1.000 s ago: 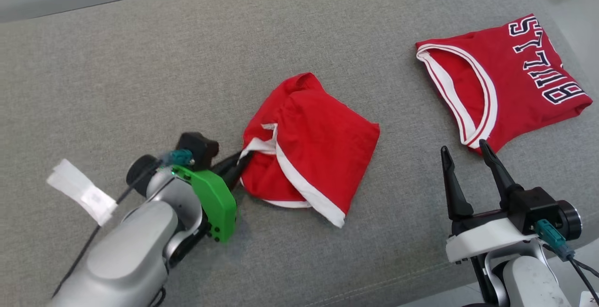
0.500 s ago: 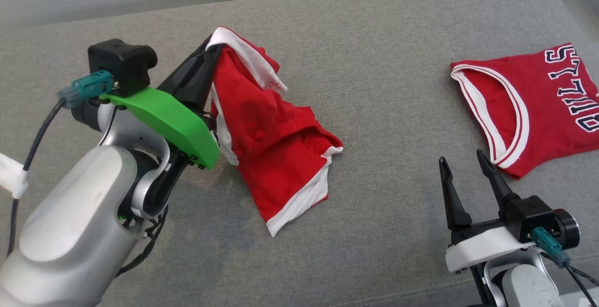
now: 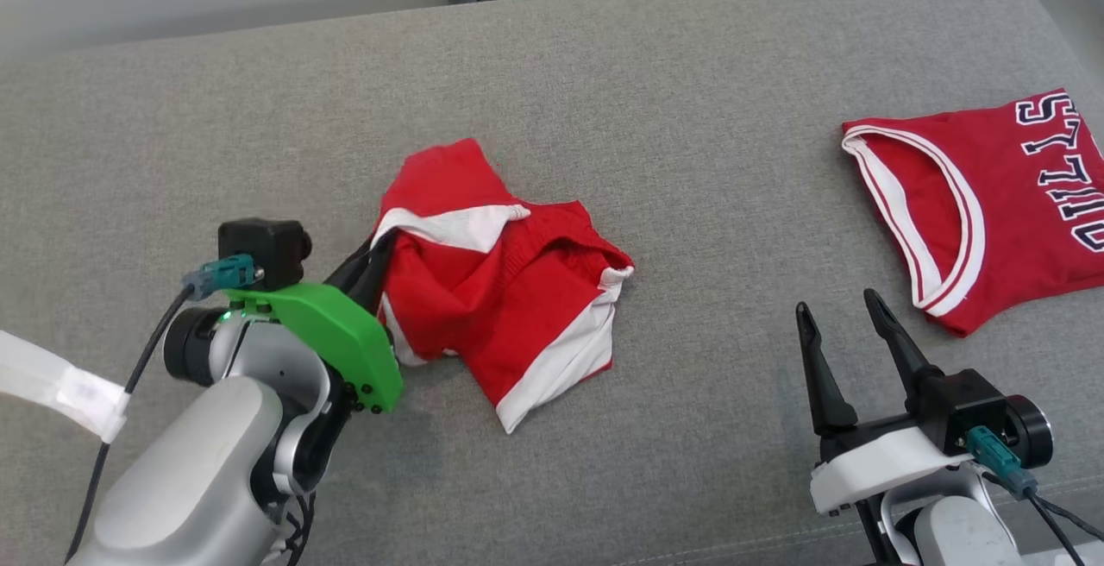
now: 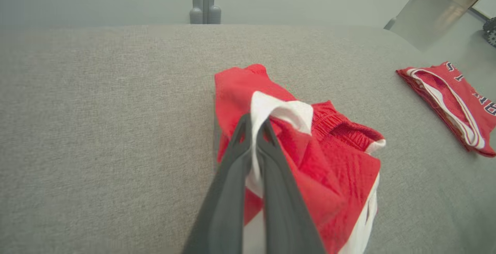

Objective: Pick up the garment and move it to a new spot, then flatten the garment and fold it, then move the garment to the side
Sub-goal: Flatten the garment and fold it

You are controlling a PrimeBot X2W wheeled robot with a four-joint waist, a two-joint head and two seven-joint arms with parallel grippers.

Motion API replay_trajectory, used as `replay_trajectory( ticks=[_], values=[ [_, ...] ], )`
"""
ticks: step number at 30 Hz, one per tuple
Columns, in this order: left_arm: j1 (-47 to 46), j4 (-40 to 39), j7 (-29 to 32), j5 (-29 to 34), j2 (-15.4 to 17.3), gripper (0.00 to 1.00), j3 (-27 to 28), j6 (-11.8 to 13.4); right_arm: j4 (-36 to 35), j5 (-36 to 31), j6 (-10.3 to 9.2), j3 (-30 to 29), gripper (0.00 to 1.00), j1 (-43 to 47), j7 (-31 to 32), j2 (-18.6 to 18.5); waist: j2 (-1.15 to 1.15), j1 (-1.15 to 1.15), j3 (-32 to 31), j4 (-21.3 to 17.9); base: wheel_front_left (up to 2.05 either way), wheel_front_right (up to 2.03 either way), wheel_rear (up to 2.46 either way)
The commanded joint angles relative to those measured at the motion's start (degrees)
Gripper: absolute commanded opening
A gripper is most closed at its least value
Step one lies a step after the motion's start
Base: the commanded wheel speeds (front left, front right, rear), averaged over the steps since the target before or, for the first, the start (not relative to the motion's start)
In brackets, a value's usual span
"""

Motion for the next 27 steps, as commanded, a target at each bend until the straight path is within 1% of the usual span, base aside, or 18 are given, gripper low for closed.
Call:
replay_trajectory(
  ticks=[1, 6, 11, 17, 24, 25, 26, 27],
  values=[
    [1.2, 2.3, -1.1, -0.5, 0.0, 0.0, 0.3, 0.3, 0.2, 0.4, -0.11, 0.0, 1.0, 0.3, -0.2, 0.2, 0.0, 0.0, 0.4, -0.1, 0.0, 0.0, 0.0],
    [2.7, 11.1, -3.4, -1.7, -1.6, 0.0, 0.6, -1.4, 0.4, 0.3, -0.1, -0.2, 1.0, 0.0, -0.2, 0.1, 0.0, 0.0, 0.9, 0.0, 0.0, 0.0, 0.0],
    [1.6, 18.4, -6.3, -2.3, -3.4, 0.0, 1.2, -3.4, 0.6, 0.0, -0.11, -0.1, 1.0, -0.5, -0.2, 0.0, 0.0, 0.0, 1.1, 0.1, 0.0, 0.0, 0.0],
    [-0.4, 26.9, -10.9, -1.9, -4.7, 0.0, 2.5, -4.3, 0.9, -0.1, -0.11, 0.4, 1.0, -0.8, -0.2, 0.0, 0.0, 0.0, 1.0, -0.1, 0.0, 0.0, 0.0],
    [-2.1, 34.1, -13.8, -1.9, -5.7, 0.0, 3.0, -5.5, 0.9, -0.1, -0.11, 0.4, 1.0, -0.6, -0.2, -0.2, 0.0, 0.0, 0.8, -0.6, 0.0, 0.0, 0.0],
    [-2.0, 34.9, -13.7, -2.1, -5.9, 0.11, 3.0, -5.7, 0.9, -0.1, -0.1, 0.3, 1.0, -0.5, -0.2, -0.2, 0.0, 0.0, 0.8, -0.7, 0.0, 0.0, 0.0],
    [-2.0, 35.6, -13.5, -2.0, -6.0, 0.35, 2.8, -5.8, 1.0, -0.1, -0.1, 0.4, 1.0, -0.5, -0.2, -0.3, 0.0, 0.0, 0.7, -0.8, 0.0, 0.0, 0.0],
    [-2.1, 36.1, -13.2, -1.7, -5.9, 0.81, 2.3, -6.0, 1.0, -0.1, -0.1, 0.5, 1.0, -0.5, -0.2, -0.3, 0.0, 0.0, 0.7, -1.0, 0.0, 0.0, 0.0]
  ],
)
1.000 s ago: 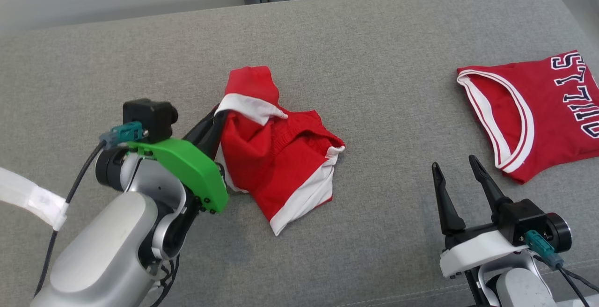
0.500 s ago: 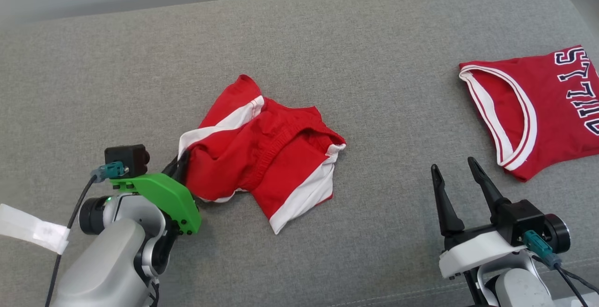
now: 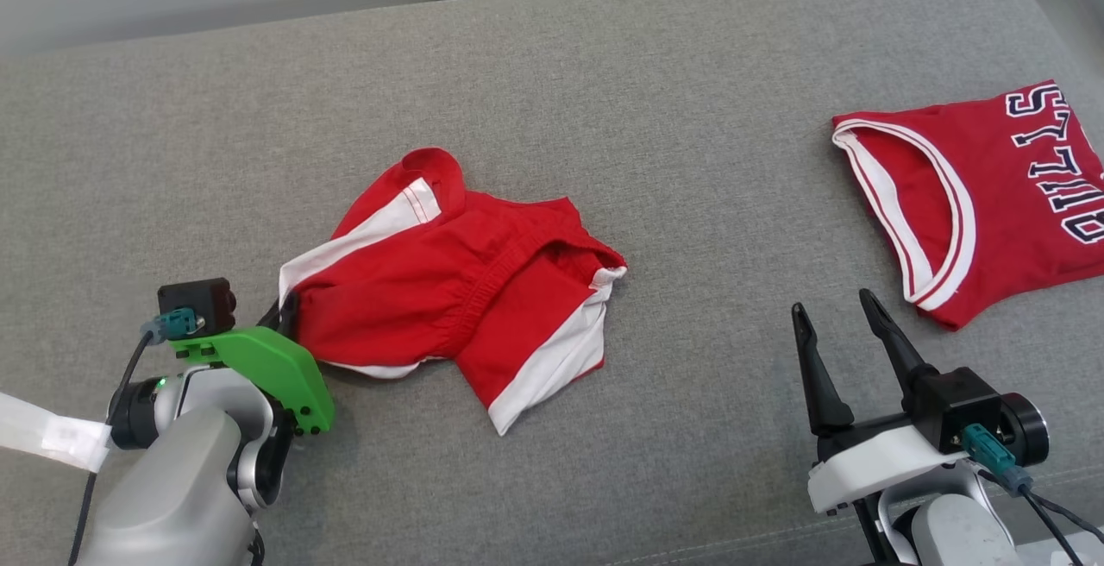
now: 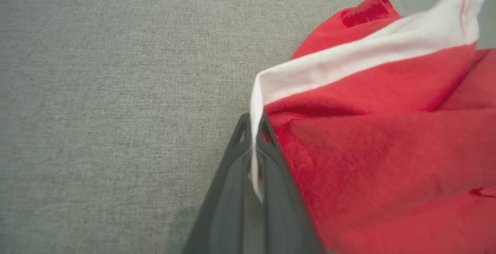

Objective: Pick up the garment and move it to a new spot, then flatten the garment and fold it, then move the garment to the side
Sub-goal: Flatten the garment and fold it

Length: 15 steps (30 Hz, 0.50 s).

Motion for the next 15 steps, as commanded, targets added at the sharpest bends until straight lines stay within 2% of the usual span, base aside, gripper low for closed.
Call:
replay_trajectory(
  ticks=[1, 2, 8, 11, 12, 15],
  values=[
    [-0.6, 0.8, 1.0, 0.6, 0.2, 1.0, -0.8, -0.3, 0.1, 0.0, -0.11, 0.0, 1.0, -0.1, -0.2, -0.2, 0.0, 0.0, -0.2, -0.4, 0.0, 0.0, 0.0],
    [-0.9, 0.8, 1.7, 1.2, 0.5, 1.0, -1.4, -0.2, 0.0, 0.0, -0.11, -0.1, 1.0, 0.0, -0.2, -0.1, 0.0, 0.0, -0.3, -0.6, 0.0, 0.0, 0.0],
    [-4.1, -5.2, 5.1, 5.6, 5.0, 1.0, -3.2, 5.9, -0.3, 0.2, -0.11, 0.2, 1.0, 0.7, -0.2, -0.2, 0.0, 0.0, -0.7, -2.3, 0.0, 0.0, 0.0],
    [-5.3, -12.8, 7.0, 7.3, 6.4, 1.0, -4.7, 6.8, -0.5, 0.4, -0.1, -0.1, 1.0, 1.2, -0.2, 0.0, 0.0, 0.0, -0.6, -3.1, 0.0, 0.0, 0.0],
    [-5.3, -12.8, 7.0, 7.3, 6.4, 1.0, -4.7, 6.8, -0.5, 0.4, -0.1, -0.1, 1.0, 1.2, -0.2, 0.0, 0.0, 0.0, -0.6, -3.1, 0.0, 0.0, 0.0],
    [-6.1, -21.7, 10.9, 9.7, 8.0, 1.0, -7.2, 7.6, -0.5, 0.5, -0.1, -0.1, 1.0, 1.1, -0.2, 0.2, 0.0, 0.0, -0.1, -4.1, 0.0, 0.0, 0.0]
  ],
)
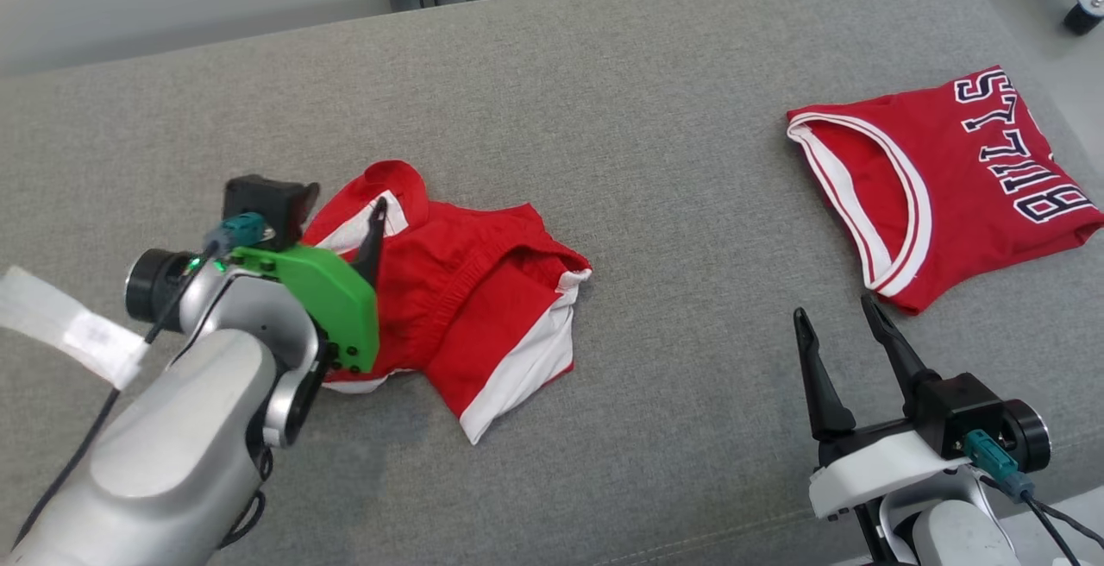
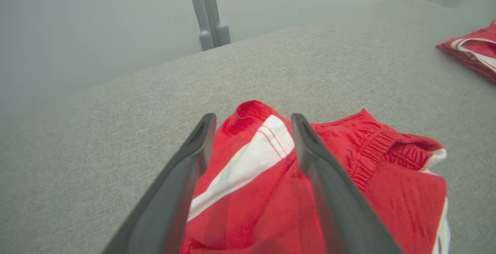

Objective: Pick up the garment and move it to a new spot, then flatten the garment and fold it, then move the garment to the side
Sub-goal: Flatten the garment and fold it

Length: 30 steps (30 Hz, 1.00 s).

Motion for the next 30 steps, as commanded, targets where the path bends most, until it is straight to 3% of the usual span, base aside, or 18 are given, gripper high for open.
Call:
replay_trajectory(
  ticks=[1, 5, 9, 18, 28, 29, 30],
  values=[
    [-1.0, -2.2, 1.1, 0.9, 0.7, 1.0, -0.7, 0.4, -0.2, 0.6, -0.1, -0.2, 1.0, 0.3, -0.2, 0.2, 0.0, 0.0, 0.5, -0.8, 0.0, 0.0, 0.0],
    [-1.7, -10.6, 7.1, 2.2, -1.0, 1.0, -5.1, 0.2, -0.3, 0.8, -0.1, 0.3, 1.0, -0.7, -0.2, 0.5, 0.0, 0.0, 1.8, -2.4, 0.0, 0.0, 0.0],
    [-3.1, -12.3, 11.4, 3.6, -3.7, 1.0, -9.2, -0.9, -0.2, 1.3, -0.09, 0.7, 1.0, -2.0, -0.2, 0.8, 0.0, 0.0, 3.4, -4.3, 0.0, 0.0, 0.0],
    [-6.6, -4.7, 15.6, 4.6, -7.9, 1.0, -13.9, -4.2, -0.1, 4.2, -0.1, 1.1, 1.0, -3.4, -0.2, 0.9, 0.0, 0.0, 6.5, -8.5, 0.0, 0.0, 0.0],
    [-6.9, 0.8, 16.4, 4.2, -6.9, 1.0, -14.4, -4.6, -0.2, 5.9, -0.1, 0.9, 1.0, -3.0, -0.2, 0.9, 0.0, 0.0, 7.0, -10.5, 0.0, 0.0, 0.0],
    [-7.0, 1.2, 16.5, 4.4, -6.8, 0.97, -14.6, -4.5, -0.2, 5.9, -0.09, 0.8, 1.0, -3.0, -0.2, 0.9, 0.0, 0.0, 7.0, -10.5, 0.0, 0.0, 0.0],
    [-7.1, 1.7, 16.8, 4.6, -6.7, 0.8, -14.8, -4.6, -0.1, 6.0, -0.09, 0.8, 1.0, -3.1, -0.2, 0.9, 0.0, 0.0, 7.0, -10.5, 0.0, 0.0, 0.0]
  ],
)
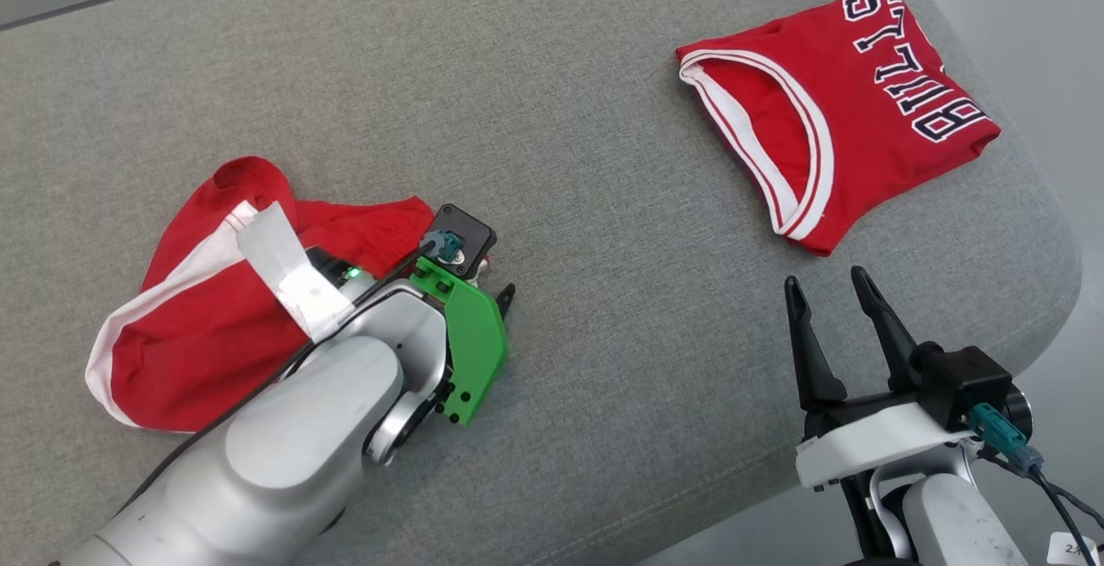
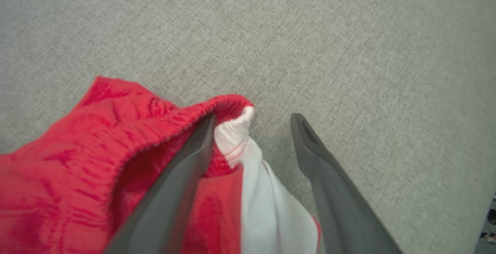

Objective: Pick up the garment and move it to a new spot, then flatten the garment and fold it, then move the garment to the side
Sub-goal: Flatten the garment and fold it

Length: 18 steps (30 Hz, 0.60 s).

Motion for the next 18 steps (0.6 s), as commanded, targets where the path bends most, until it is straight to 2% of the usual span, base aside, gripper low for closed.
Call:
replay_trajectory(
  ticks=[1, 2, 3, 4, 11, 18],
  values=[
    [-1.0, 0.7, 0.4, 0.4, 0.6, 0.46, -0.4, 0.1, 0.0, 0.3, -0.09, -0.1, 1.0, -0.3, -0.2, 0.0, 0.0, 0.0, 0.0, 0.1, 0.0, 0.0, 0.0],
    [-1.1, 1.2, 0.6, 0.5, 0.6, 0.36, -0.6, -0.1, 0.0, 0.3, -0.09, -0.2, 1.0, -0.6, -0.2, 0.0, 0.0, 0.0, 0.0, 0.1, 0.0, 0.0, 0.0],
    [-1.1, 1.7, 0.8, 0.5, 0.6, 0.04, -0.7, -0.2, 0.1, 0.3, -0.09, -0.2, 1.0, -0.8, -0.2, 0.0, 0.0, 0.0, 0.0, 0.2, 0.0, 0.0, 0.0],
    [-1.0, 2.0, 0.8, 0.5, 0.5, 0.0, -0.8, -0.4, 0.1, 0.3, -0.09, -0.2, 1.0, -1.0, -0.2, 0.0, 0.0, 0.0, -0.1, 0.2, 0.0, 0.0, 0.0],
    [-1.6, 1.3, -1.2, -1.2, -0.8, 0.0, 0.5, -1.1, -0.1, 0.2, -0.09, -0.6, 1.0, -0.8, -0.2, 0.0, 0.0, 0.0, -0.3, 0.7, 0.0, 0.0, 0.0],
    [-3.6, -5.2, -7.1, -1.9, -4.1, 0.0, 3.7, -0.3, 0.2, 0.4, -0.09, -0.1, 1.0, 0.0, -0.2, 0.0, 0.0, 0.0, -1.1, 1.0, 0.0, 0.0, 0.0]
  ],
)
